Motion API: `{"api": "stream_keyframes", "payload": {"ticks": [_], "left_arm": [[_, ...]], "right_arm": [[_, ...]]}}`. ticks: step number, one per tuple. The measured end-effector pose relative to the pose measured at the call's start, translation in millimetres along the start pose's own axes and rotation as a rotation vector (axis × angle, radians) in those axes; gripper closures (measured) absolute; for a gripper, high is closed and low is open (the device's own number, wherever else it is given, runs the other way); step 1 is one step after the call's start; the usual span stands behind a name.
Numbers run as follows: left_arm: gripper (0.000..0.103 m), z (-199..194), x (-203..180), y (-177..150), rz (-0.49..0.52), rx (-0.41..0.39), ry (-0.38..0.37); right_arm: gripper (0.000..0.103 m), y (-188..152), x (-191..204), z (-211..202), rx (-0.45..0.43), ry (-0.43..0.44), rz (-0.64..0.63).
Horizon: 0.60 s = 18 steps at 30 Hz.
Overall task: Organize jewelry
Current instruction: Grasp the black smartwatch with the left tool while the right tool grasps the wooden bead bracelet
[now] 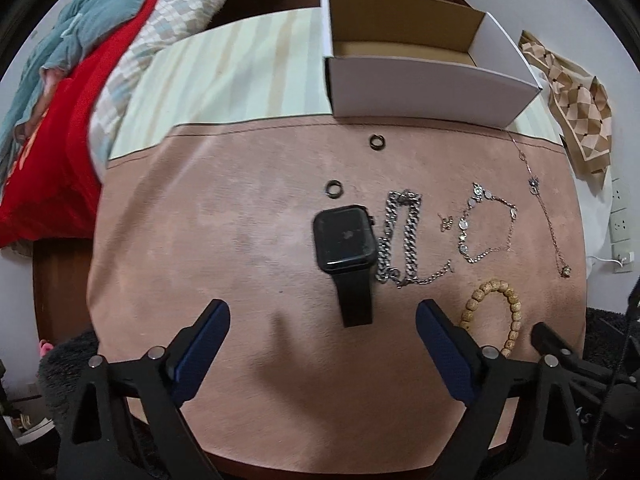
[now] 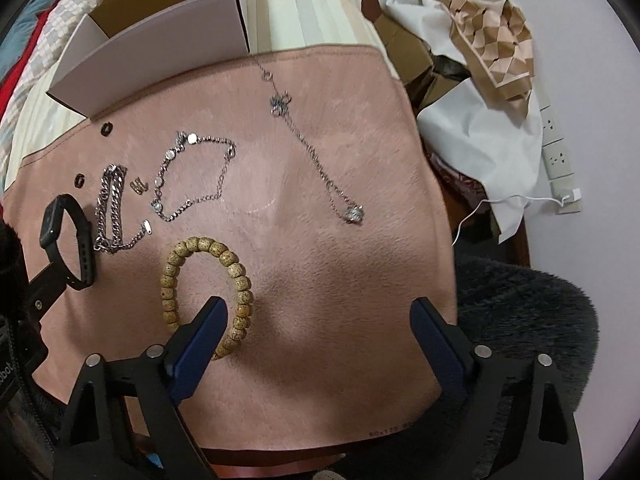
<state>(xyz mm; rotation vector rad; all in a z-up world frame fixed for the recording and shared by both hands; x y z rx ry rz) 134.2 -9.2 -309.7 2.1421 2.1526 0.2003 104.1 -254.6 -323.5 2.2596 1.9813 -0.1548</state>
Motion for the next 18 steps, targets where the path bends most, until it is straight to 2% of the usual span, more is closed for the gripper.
{"api": "stream_keyframes", "payload": {"ticks": [1,3,9,10,12,14,16,18], "left_arm": [[0.017,2.1,-2.3,0.0,0.003,0.001,-0.008],[0.033,8.2,-6.5,-0.8,0.005,0.014,-0.022],[0.035,17.9,-13.0,1.7,0.015,0.017,-0.043],[0.038,19.0,-14.0,2.8,0.016,0.016,-0.047],[0.060,22.4,-15.2,4.1,0.020,0.020,-0.056],[0.066,26.1,-16.5,5.0,0.018,0.028,-0.070],[0.074,28.1,-16.9,7.0,0.019,0.022,-0.070],[0.082,29.3,-17.8,7.7,0.021,0.022,-0.073]], "right_arm": [[0.012,-0.6,0.1,2.2,0.004,0.002,-0.001],[0.015,-1.5,2.0,7.8,0.012,0.006,-0.004],[0.020,-0.4,1.6,17.8,0.029,0.019,-0.003],[0.020,-0.3,1.9,19.4,0.030,0.018,-0.005],[0.022,-1.2,4.1,20.8,0.030,0.035,-0.002],[0.023,-1.2,5.3,21.7,0.031,0.042,-0.001],[0.031,-2.6,6.9,25.1,0.041,0.043,-0.008],[0.034,-5.5,8.8,27.2,0.046,0.058,-0.005]]}}
Point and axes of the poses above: each gripper's, at about its wrist camera, not at the fingertips, and z roughly the way its jaws point, x to its left, y to its top, the point moved 9 cm from there along z, roughly the way its jaws point, and after that the axes turned 3 degrees about -y, right-handed, at the moved point
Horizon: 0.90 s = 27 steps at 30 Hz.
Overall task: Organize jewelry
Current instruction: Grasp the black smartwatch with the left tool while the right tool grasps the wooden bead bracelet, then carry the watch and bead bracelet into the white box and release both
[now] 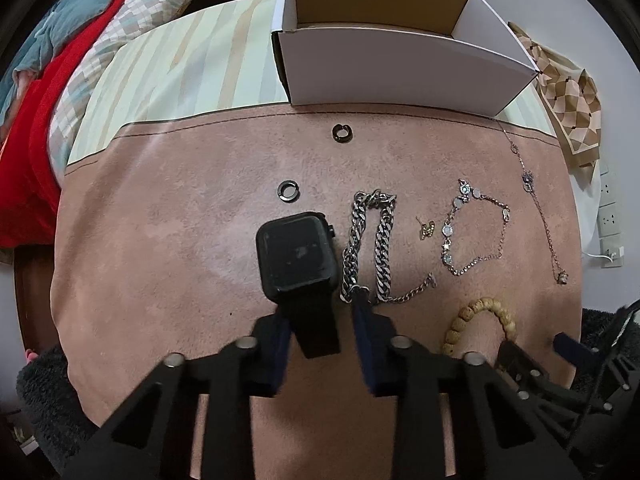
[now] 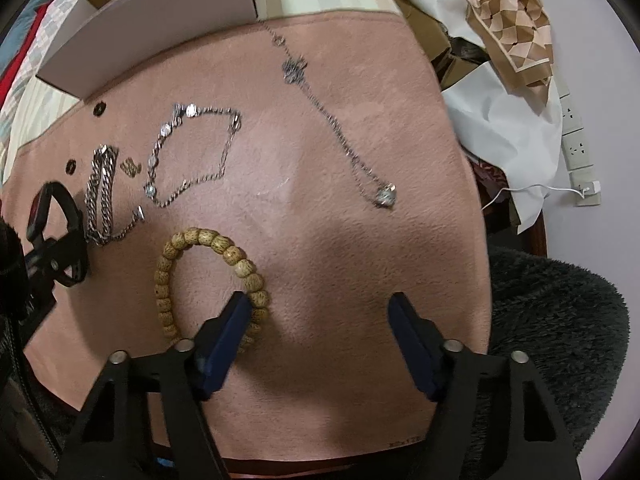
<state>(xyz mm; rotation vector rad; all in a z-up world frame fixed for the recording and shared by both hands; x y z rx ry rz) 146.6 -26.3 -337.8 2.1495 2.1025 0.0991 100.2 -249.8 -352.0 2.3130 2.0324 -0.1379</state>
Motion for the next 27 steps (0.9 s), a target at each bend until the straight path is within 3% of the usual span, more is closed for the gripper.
{"api": "stream_keyframes", "payload": {"ticks": [6,8,10,11,27], "left_arm": [[0.089,2.7,-3.6,-0.2,0.010,-0.009,-0.002],[0.089,1.1,-3.3,1.0,0.014,-0.018,0.001],[0.089,-0.2,-4.6,2.7,0.017,-0.024,0.001],[0.089,-1.5,-4.6,2.4,0.018,-0.029,0.001],[0.092,-46.8,1.0,-3.0,0.031,-0.114,-0.015]], "right_arm": [[0.049,-4.0,5.5,-5.0,-0.014,0.004,-0.018],[0.062,-3.8,8.0,-8.8,-0.028,0.003,-0.028],[0.090,-2.6,9.8,-10.9,-0.033,0.001,-0.033],[0.093,-2.9,10.8,-11.3,-0.034,0.002,-0.034],[0.094,6.5,18.9,-56.2,-0.146,0.077,-0.040]]}}
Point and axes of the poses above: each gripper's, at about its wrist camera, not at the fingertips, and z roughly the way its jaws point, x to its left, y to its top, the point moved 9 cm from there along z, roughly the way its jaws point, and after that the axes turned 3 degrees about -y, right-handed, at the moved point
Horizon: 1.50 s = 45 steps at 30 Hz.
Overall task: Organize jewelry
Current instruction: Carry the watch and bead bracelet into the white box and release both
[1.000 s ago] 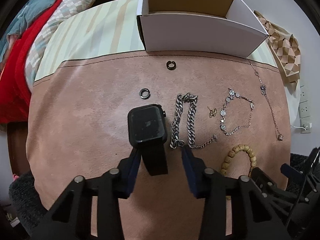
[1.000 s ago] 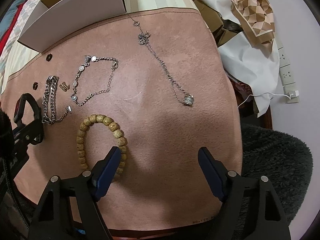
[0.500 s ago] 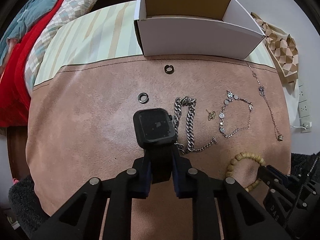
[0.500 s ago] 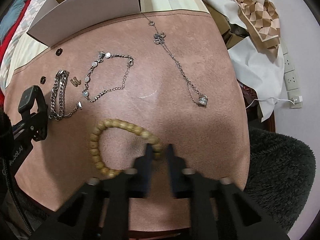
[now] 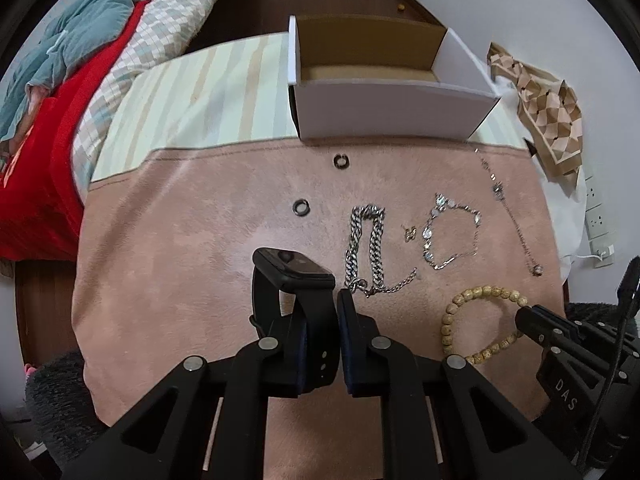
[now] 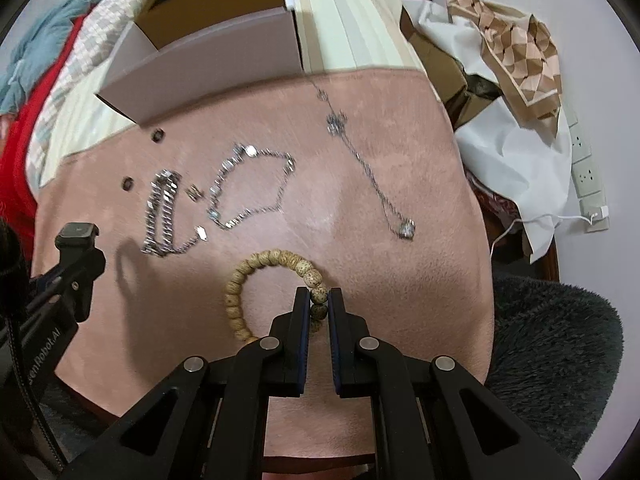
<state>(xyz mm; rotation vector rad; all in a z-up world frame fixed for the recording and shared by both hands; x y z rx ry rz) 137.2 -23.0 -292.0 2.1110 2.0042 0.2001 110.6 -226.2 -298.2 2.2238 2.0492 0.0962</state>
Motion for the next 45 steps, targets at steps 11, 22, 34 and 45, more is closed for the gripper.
{"api": "stream_keyframes", "payload": {"ticks": [11,22,34,45], "left_arm": [[0.092,-53.1,-6.1,36.3,0.006,-0.099,-0.050],[0.092,-79.4,-15.3,113.9,0.042,-0.184,-0.072],[0.092,-15.2,-20.1,182.3,0.011,-0.073,-0.191],[0.076,12.8,-23.0,216.6,-0.035,-0.008,-0.263]], "right_arm": [[0.094,39.4,11.7,-63.6,-0.133,0.084,-0.020],[0.094,142.2,27.1,-129.6,-0.275,0.171,-0.076],[0.094,230.8,44.0,-65.8,-0.166,0.259,-0.073],[0.088,246.9,61.0,-21.8,-0.045,0.352,-0.079]]}}
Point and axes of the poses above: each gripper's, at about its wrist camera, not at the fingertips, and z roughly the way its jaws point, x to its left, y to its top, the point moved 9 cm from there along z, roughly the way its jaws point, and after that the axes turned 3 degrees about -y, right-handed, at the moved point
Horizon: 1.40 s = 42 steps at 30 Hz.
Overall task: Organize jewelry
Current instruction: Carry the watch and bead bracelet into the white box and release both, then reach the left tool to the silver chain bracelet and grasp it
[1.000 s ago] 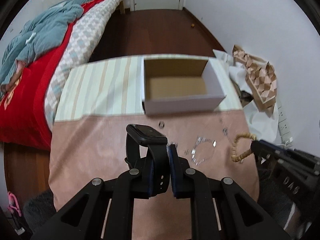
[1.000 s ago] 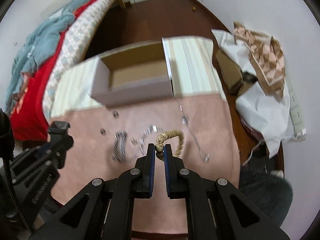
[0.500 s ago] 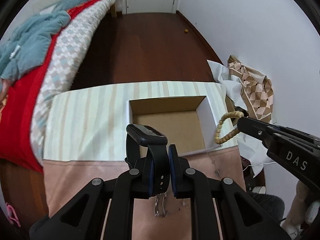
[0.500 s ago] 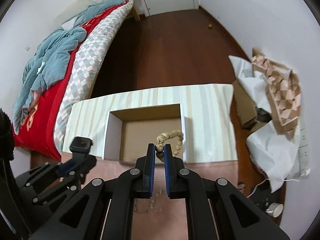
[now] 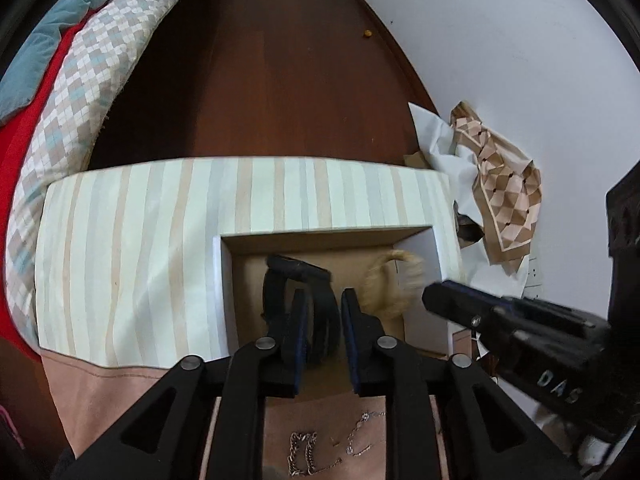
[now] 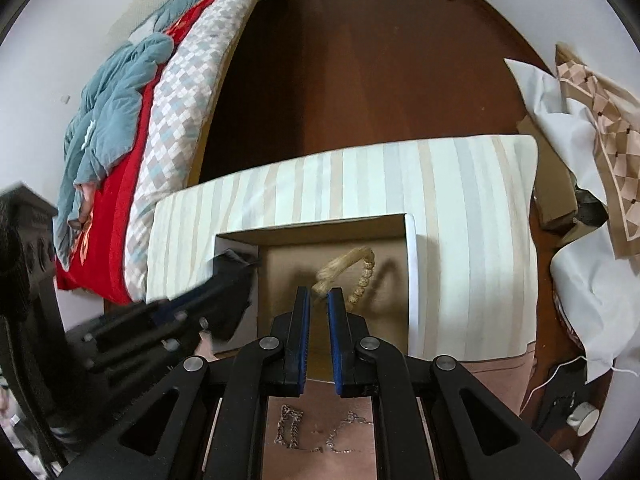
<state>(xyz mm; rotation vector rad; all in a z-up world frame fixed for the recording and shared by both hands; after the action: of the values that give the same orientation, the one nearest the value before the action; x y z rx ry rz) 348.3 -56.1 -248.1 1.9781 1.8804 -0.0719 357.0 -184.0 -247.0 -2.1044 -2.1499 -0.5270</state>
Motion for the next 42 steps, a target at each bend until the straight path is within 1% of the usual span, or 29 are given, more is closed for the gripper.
{"api": "stream_keyframes", "payload": {"ticks": [1,2,3,4,6,7,8,9,10,11,12,13,14,15,16,21,24,33,35,42], "left_arm": [[0.066,-2.9,0.5,2.2,0.002,-0.011,0.010],[0.046,-5.3,2.1,4.6,0.004,-0.021,0.017],[0.038,-9.5,6.3,6.7,0.003,-0.038,0.033],[0.037,-12.9,8.8,8.8,0.001,-0.049,0.034],[0.035,-19.5,16.0,8.9,-0.013,-0.063,0.052],[0.033,-22.8,19.8,8.1,-0.017,-0.072,0.065],[0.028,-25.7,22.9,7.1,-0.015,-0.086,0.085],[0.024,-28.2,26.6,6.4,-0.010,-0.097,0.109],[0.022,-31.0,30.3,5.0,-0.004,-0.109,0.137],[0.017,-34.3,34.3,1.6,0.004,-0.122,0.171],[0.010,-36.4,37.7,-1.0,0.009,-0.130,0.200],[0.008,-38.8,41.6,-4.5,0.012,-0.139,0.235],[0.005,-40.9,44.5,-7.7,0.013,-0.144,0.254],[0.003,-42.7,47.7,-11.8,0.015,-0.151,0.277],[0.003,-44.1,50.0,-16.1,0.018,-0.158,0.296],[0.002,-54.8,56.3,-35.2,0.028,-0.196,0.359],[0.002,-69.1,53.7,-44.3,0.023,-0.228,0.359],[0.002,-122.8,38.3,-65.9,0.038,-0.334,0.382],[0.002,-134.8,34.0,-73.5,0.042,-0.355,0.376],[0.002,-165.2,24.3,-98.5,0.041,-0.399,0.363]], "right_arm": [[0.078,-0.8,-1.2,-0.1,-0.003,-0.009,-0.002],[0.072,-1.0,-3.3,-0.9,-0.007,-0.023,-0.001],[0.066,-1.7,-6.0,-2.9,-0.012,-0.034,0.003],[0.061,-2.9,-8.6,-5.0,-0.015,-0.048,0.002],[0.058,-5.9,-12.9,-11.3,-0.032,-0.084,-0.005],[0.056,-8.3,-14.2,-14.6,-0.040,-0.107,-0.013],[0.054,-11.5,-17.0,-17.6,-0.046,-0.149,-0.026],[0.049,-14.6,-19.3,-21.5,-0.057,-0.179,-0.036],[0.044,-16.6,-20.1,-23.6,-0.064,-0.194,-0.042],[0.042,-19.3,-23.1,-25.4,-0.071,-0.235,-0.051],[0.035,-22.4,-25.7,-27.0,-0.079,-0.278,-0.060],[0.027,-25.9,-28.4,-28.9,-0.093,-0.322,-0.074],[0.023,-29.0,-30.3,-29.8,-0.102,-0.356,-0.081],[0.015,-31.8,-32.7,-30.6,-0.108,-0.379,-0.084],[0.010,-35.3,-33.0,-30.4,-0.118,-0.400,-0.092],[0.010,-46.7,-28.6,-40.3,-0.173,-0.438,-0.112],[0.003,-55.1,-22.4,-52.6,-0.207,-0.441,-0.113],[0.002,-85.7,2.6,-103.0,-0.317,-0.444,-0.115],[0.002,-93.0,7.8,-114.7,-0.341,-0.443,-0.118],[0.000,-114.5,20.5,-150.2,-0.415,-0.442,-0.116]]}}
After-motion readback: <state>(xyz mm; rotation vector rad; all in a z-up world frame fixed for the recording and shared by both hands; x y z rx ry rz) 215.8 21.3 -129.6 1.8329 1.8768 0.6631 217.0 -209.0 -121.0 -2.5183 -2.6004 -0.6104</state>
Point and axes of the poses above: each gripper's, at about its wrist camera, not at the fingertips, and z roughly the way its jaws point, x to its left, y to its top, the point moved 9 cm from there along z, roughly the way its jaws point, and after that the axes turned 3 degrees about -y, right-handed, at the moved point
